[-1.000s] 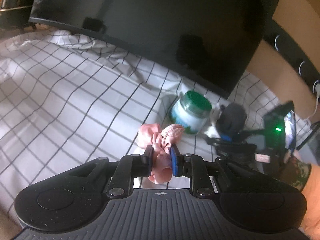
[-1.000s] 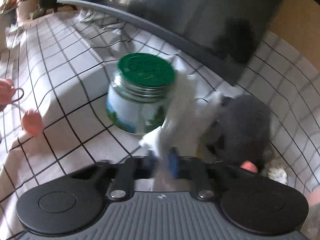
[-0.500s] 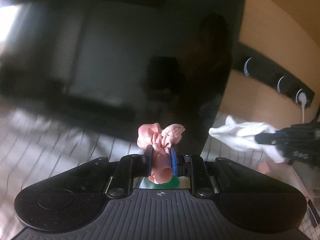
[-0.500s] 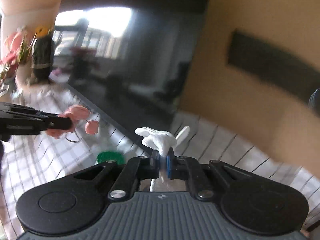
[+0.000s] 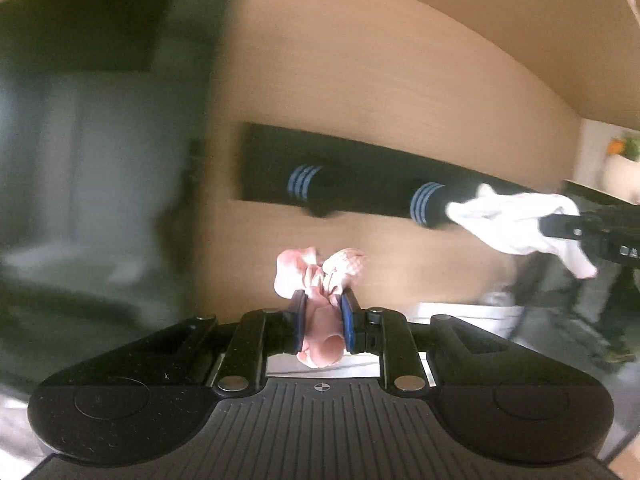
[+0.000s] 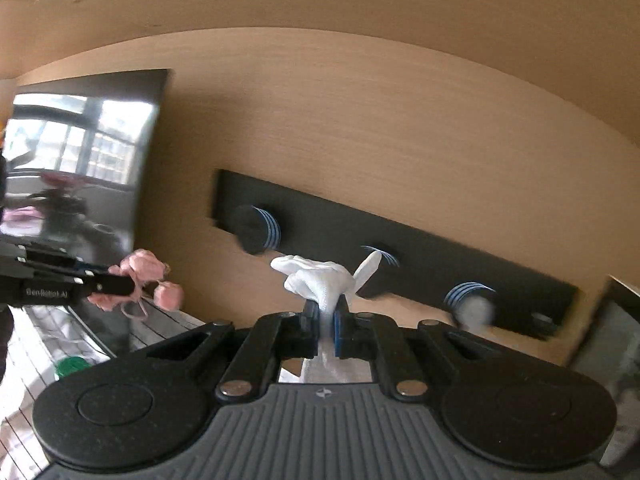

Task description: Organize soft objects

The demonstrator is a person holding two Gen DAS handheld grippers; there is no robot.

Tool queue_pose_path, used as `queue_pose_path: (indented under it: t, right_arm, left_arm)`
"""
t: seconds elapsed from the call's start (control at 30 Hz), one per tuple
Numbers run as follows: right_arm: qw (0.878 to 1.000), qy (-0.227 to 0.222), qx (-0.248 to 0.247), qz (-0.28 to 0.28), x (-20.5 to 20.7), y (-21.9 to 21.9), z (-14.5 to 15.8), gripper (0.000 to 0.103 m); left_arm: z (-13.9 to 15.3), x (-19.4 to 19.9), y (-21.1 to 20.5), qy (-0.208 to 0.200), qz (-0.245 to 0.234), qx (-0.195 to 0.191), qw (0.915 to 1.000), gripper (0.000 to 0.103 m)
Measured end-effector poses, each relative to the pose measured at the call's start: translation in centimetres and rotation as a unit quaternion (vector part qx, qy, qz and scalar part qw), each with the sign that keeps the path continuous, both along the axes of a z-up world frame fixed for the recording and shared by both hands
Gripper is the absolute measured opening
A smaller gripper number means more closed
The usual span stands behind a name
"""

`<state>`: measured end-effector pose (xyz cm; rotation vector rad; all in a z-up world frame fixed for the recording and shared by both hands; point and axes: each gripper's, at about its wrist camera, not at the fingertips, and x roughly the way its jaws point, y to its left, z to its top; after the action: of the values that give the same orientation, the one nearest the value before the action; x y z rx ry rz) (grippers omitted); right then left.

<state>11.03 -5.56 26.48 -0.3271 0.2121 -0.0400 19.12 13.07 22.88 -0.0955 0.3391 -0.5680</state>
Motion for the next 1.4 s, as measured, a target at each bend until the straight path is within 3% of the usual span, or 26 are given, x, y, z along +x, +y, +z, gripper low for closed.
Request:
queue_pose_path:
  t: [0.13,0.3,0.6,0.67,0.73,0.8,0.83,0.9,1.13,1.3,1.4]
  right_arm:
    - [0.999,0.025,0.034,-0.028,-0.7,-4.8,0.1,0.007]
    - [0.993,0.065,0.085,-0.057,-0.2,-9.8,-2.2,0.007]
    - [0.975,0.152,0.119,-0.110,1.7,-13.9,-12.9,0.008]
    - [0.973,0.168,0.113,-0.109,0.9,-14.1,-15.8,0.015]
    - [0.972,0.181,0.108,-0.108,-0.3,-13.8,-18.0,0.048]
    - [0.975,0.173,0.098,-0.101,-2.1,-13.3,-19.6,0.065]
    - [0.977,0.167,0.093,-0.097,-3.4,-13.3,-19.8,0.069]
    - [0.979,0.163,0.082,-0.092,-5.1,-12.8,-20.8,0.070]
    - [0.973,0.183,0.114,-0.083,-7.8,-12.6,-22.1,0.075]
    - [0.970,0.205,0.115,-0.060,-8.2,-10.7,-23.3,0.079]
    - [0.969,0.217,0.110,-0.045,-7.6,-9.2,-23.7,0.079]
  left_arm:
    - [-0.8,1.2,-6.6,0.027,-0.065,-0.001,0.9975,0.021]
    - [-2.6,2.3,-14.5,0.061,-0.124,0.005,0.9904,0.022]
    - [-7.4,4.9,-21.5,0.166,-0.159,-0.009,0.9732,0.022]
    - [-8.7,4.9,-22.2,0.191,-0.168,0.005,0.9672,0.024]
    - [-11.0,4.9,-23.3,0.226,-0.177,0.037,0.9572,0.034]
    - [-12.9,4.2,-24.0,0.234,-0.168,0.085,0.9537,0.035]
    - [-13.7,3.7,-24.4,0.227,-0.164,0.110,0.9536,0.035]
    - [-14.4,2.8,-24.4,0.218,-0.165,0.126,0.9535,0.035]
    - [-12.1,-1.0,-19.4,0.150,-0.133,0.034,0.9790,0.034]
    - [-11.9,-5.5,-14.4,0.108,-0.089,0.034,0.9896,0.035]
    - [-12.8,-7.4,-11.1,0.094,-0.036,0.031,0.9945,0.035]
